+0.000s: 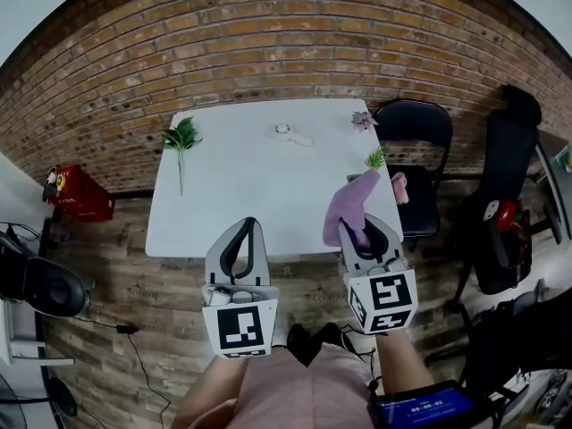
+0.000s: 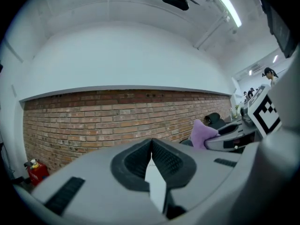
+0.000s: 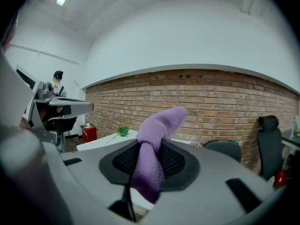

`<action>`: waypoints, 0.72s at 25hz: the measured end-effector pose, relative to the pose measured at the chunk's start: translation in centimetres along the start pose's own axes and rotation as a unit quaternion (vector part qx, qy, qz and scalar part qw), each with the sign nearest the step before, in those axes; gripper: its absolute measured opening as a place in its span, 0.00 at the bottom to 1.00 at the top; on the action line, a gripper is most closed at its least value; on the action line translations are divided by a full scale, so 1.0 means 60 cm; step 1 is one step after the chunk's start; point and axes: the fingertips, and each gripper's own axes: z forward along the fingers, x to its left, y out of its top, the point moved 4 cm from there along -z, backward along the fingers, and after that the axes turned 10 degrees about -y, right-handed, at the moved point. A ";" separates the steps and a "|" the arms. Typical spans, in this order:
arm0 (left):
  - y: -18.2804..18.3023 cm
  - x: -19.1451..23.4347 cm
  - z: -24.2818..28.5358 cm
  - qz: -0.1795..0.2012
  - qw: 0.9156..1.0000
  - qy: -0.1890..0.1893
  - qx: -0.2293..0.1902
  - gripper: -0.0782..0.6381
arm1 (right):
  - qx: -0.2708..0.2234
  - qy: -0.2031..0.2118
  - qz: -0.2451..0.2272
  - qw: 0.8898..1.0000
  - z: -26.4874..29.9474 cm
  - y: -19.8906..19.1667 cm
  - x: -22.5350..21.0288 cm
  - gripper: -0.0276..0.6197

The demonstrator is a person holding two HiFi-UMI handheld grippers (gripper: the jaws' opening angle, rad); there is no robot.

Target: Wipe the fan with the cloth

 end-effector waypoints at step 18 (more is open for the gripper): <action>-0.068 0.035 0.209 0.001 0.999 -0.005 0.052 0.13 | 0.039 0.001 0.027 0.999 0.194 -0.047 -0.091 0.21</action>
